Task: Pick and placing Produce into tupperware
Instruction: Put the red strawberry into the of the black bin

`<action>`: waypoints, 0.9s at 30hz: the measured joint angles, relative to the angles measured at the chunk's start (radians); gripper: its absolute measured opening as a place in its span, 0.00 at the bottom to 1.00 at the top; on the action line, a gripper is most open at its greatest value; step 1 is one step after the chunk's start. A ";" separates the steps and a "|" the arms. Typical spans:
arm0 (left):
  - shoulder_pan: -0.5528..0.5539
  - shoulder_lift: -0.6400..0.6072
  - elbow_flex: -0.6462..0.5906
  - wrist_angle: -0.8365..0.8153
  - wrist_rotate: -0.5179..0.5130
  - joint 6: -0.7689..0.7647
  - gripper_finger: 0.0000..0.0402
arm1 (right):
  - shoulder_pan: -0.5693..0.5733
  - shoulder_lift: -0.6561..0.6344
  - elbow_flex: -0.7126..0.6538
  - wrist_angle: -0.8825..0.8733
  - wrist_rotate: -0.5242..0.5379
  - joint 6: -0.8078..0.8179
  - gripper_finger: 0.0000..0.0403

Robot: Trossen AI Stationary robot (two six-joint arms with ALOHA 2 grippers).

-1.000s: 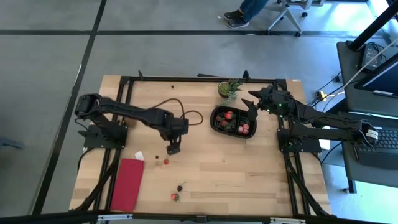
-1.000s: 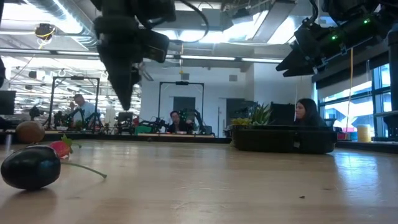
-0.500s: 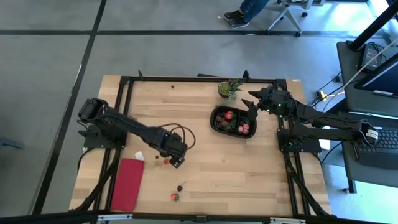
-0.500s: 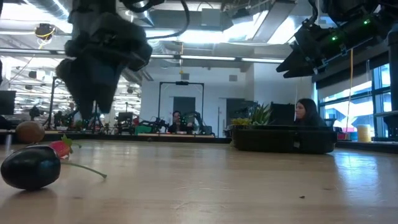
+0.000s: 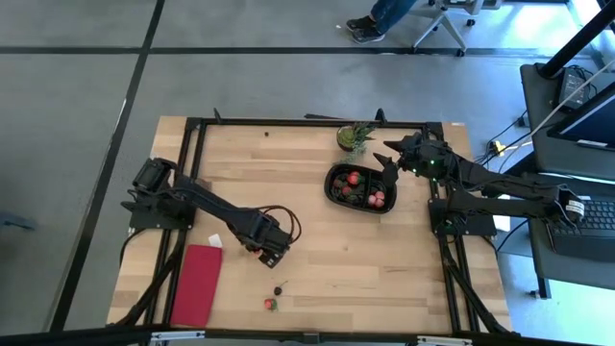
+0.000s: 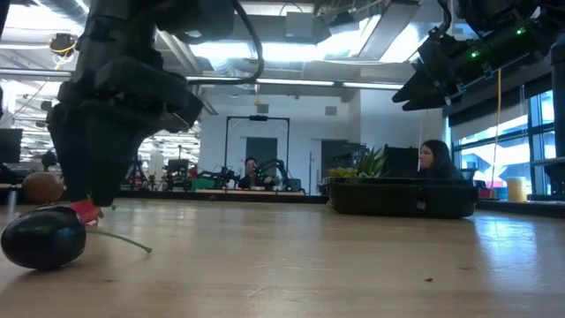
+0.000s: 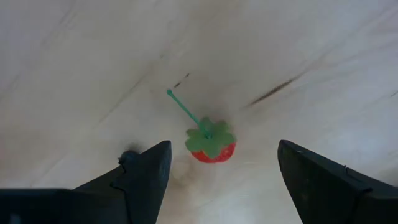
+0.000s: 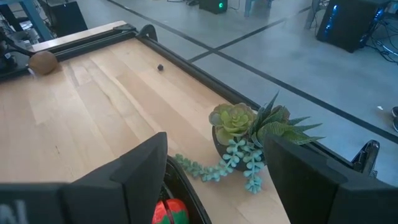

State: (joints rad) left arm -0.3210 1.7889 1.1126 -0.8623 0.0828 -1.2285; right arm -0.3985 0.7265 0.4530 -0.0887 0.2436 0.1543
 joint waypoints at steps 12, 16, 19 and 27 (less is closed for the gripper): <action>0.002 0.024 0.000 0.010 0.012 -0.002 0.68 | 0.000 0.000 0.000 -0.019 0.000 0.000 0.66; 0.002 0.026 0.000 0.011 0.013 -0.002 0.64 | 0.000 0.000 0.000 -0.019 0.000 0.000 0.66; 0.002 0.026 0.000 0.011 0.009 -0.001 0.61 | 0.000 0.000 0.000 -0.020 0.000 -0.001 0.66; 0.010 0.068 0.003 0.017 0.044 0.005 0.56 | 0.000 0.000 0.000 -0.040 0.000 0.001 0.66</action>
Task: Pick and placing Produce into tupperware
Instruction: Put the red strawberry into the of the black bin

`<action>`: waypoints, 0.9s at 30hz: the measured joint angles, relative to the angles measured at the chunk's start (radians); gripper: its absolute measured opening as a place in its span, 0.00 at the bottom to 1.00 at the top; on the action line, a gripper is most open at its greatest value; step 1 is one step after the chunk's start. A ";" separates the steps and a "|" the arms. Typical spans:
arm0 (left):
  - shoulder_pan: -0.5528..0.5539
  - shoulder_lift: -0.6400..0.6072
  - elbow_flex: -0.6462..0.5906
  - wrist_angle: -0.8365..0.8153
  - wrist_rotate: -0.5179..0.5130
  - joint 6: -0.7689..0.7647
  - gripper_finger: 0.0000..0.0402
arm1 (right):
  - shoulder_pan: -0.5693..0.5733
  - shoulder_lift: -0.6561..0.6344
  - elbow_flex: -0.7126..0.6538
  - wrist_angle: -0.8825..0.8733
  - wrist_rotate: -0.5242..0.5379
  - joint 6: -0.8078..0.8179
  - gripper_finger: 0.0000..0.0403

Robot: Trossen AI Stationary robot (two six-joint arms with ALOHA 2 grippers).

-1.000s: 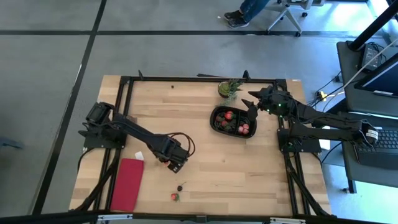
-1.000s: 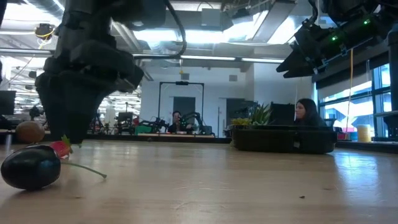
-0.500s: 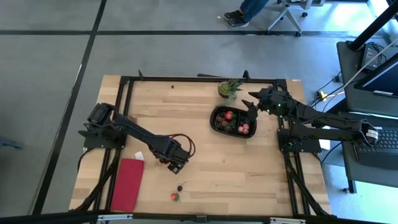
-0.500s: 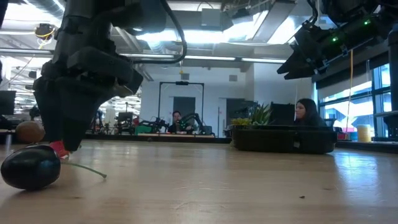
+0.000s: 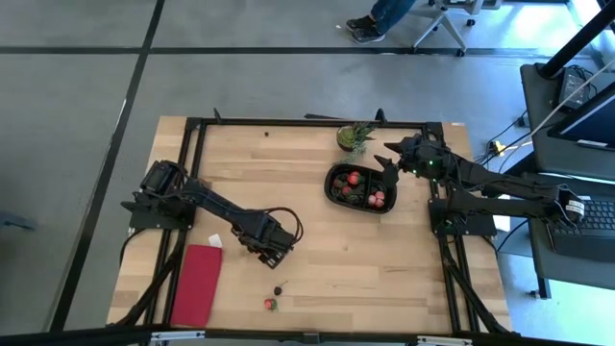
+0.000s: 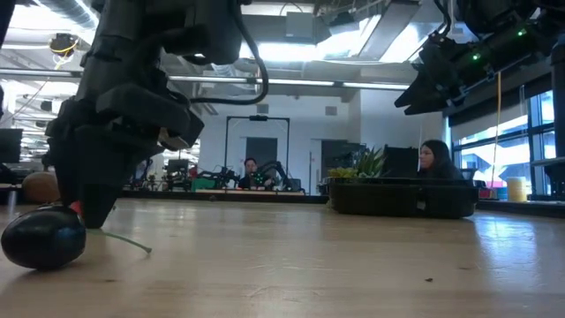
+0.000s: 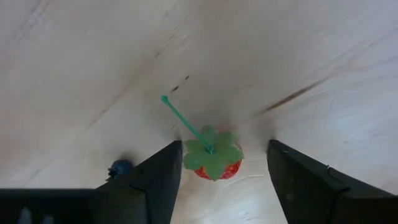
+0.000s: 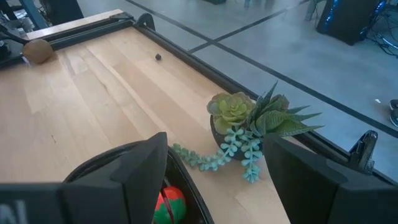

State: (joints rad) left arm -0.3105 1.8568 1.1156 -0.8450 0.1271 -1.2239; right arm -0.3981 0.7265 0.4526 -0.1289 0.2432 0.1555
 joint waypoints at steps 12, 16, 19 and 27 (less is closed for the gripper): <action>0.026 0.001 -0.002 -0.008 0.009 0.056 0.40 | 0.000 0.000 0.000 -0.011 0.000 -0.001 0.66; 0.042 -0.006 -0.005 -0.011 0.011 0.085 0.32 | 0.000 0.000 0.000 -0.012 0.000 -0.001 0.66; 0.061 -0.024 -0.006 -0.020 -0.022 0.110 0.26 | 0.000 0.000 0.000 -0.012 0.000 -0.002 0.66; 0.148 -0.032 -0.006 -0.013 -0.020 0.286 0.29 | 0.000 0.000 0.000 -0.012 0.000 -0.004 0.66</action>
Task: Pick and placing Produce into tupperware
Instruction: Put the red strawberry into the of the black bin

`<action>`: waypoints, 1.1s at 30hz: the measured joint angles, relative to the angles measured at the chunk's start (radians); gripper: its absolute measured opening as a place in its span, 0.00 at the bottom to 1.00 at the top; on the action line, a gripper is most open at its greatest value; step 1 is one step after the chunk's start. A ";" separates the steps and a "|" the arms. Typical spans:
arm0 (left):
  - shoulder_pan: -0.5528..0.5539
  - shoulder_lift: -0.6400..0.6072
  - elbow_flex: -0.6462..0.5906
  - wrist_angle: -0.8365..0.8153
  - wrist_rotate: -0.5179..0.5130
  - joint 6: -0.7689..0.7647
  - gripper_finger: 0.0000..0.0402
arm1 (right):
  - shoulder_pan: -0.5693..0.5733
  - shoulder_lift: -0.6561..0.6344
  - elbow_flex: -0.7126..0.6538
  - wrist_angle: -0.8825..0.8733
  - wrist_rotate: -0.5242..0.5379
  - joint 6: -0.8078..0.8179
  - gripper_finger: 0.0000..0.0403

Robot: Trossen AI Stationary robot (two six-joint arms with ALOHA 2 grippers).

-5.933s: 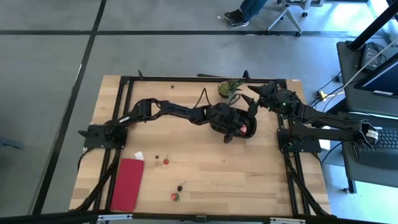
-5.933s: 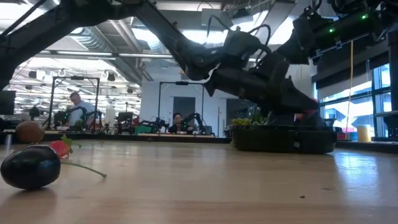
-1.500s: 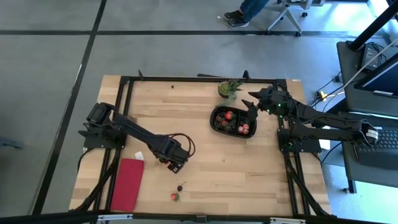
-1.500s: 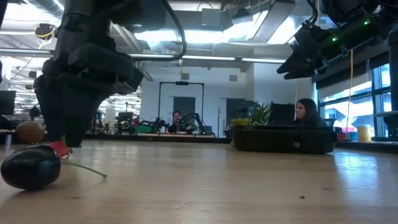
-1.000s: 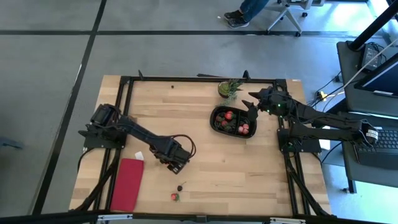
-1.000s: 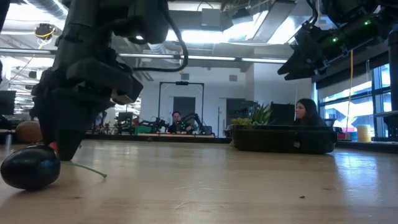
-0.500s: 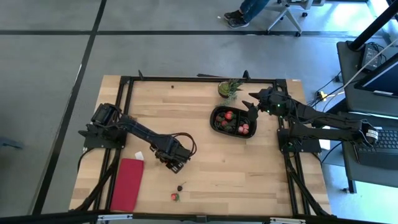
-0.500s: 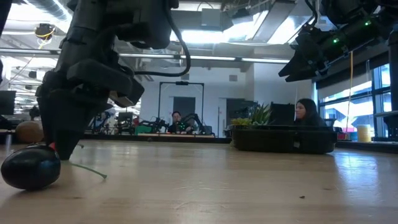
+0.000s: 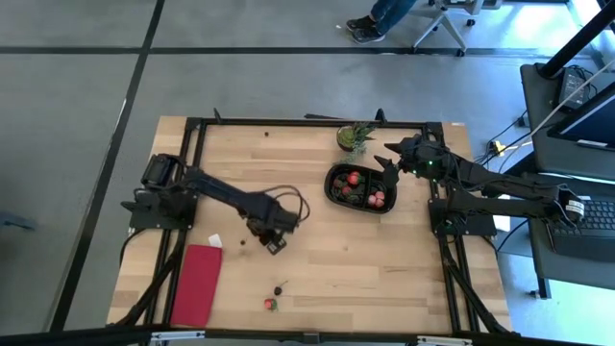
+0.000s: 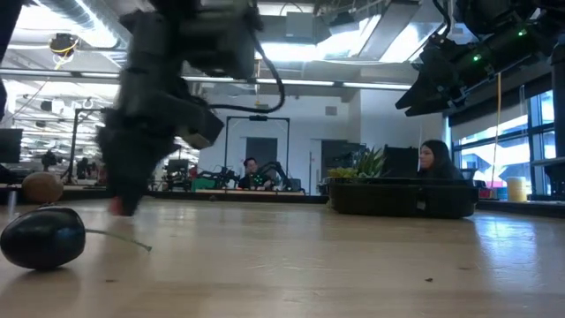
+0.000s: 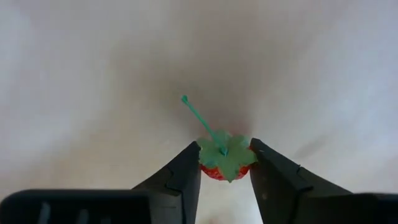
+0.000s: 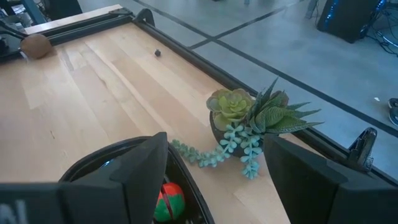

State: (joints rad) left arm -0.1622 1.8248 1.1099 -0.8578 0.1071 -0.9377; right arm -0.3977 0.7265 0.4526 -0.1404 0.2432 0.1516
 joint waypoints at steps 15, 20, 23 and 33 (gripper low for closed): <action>0.323 0.000 0.001 0.653 0.149 0.479 0.29 | 0.000 0.000 0.000 0.019 0.000 -0.002 0.66; 0.381 -0.001 0.002 0.995 0.221 0.548 0.27 | 0.000 0.000 0.000 0.019 0.000 -0.002 0.66; 0.396 0.000 0.003 1.096 0.205 0.583 0.25 | 0.000 0.000 0.000 0.019 0.000 -0.002 0.66; 0.388 0.127 0.003 1.258 0.116 0.584 0.31 | 0.000 0.000 0.000 0.018 0.000 -0.002 0.66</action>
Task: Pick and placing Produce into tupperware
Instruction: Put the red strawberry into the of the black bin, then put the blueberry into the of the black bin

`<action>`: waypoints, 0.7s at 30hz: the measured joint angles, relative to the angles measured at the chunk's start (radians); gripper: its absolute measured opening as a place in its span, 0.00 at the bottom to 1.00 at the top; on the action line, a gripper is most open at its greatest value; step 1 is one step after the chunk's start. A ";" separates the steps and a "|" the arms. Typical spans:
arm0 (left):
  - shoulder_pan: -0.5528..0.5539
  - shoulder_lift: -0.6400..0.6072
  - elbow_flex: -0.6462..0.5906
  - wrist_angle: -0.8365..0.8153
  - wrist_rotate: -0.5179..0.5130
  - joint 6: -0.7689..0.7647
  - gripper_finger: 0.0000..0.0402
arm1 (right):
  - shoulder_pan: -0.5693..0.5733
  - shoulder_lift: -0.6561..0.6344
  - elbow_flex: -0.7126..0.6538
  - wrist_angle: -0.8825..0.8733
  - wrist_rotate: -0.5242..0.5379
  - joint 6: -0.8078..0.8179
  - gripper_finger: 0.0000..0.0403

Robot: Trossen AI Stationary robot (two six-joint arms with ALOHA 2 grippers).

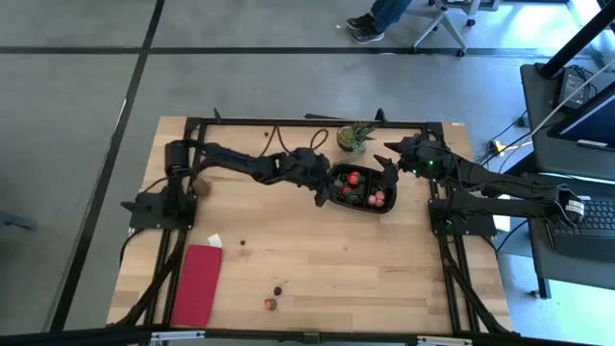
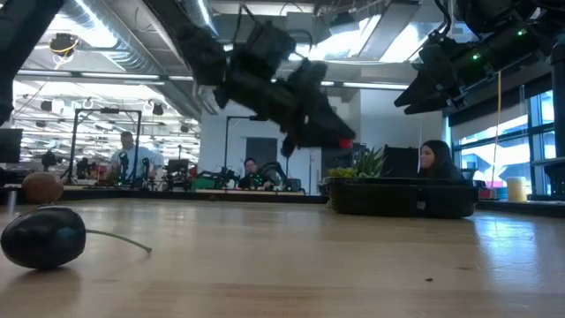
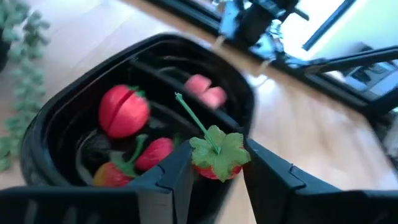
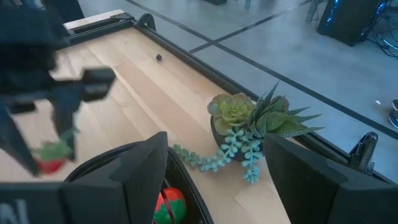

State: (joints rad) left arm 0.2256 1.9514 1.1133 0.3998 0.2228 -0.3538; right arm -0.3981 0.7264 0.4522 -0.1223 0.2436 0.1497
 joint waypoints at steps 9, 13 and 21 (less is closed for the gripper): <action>0.027 0.092 -0.002 0.082 -0.002 -0.028 0.29 | 0.000 0.000 0.000 -0.002 0.000 0.003 0.66; 0.035 0.090 -0.002 0.084 0.007 -0.028 0.37 | 0.000 0.000 0.000 -0.004 0.000 0.003 0.66; 0.053 0.069 -0.001 0.075 0.119 0.099 0.48 | 0.000 0.000 0.000 -0.025 0.000 0.003 0.66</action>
State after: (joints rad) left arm 0.2783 2.0200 1.1122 0.4747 0.3414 -0.2546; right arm -0.3981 0.7261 0.4522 -0.1468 0.2436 0.1531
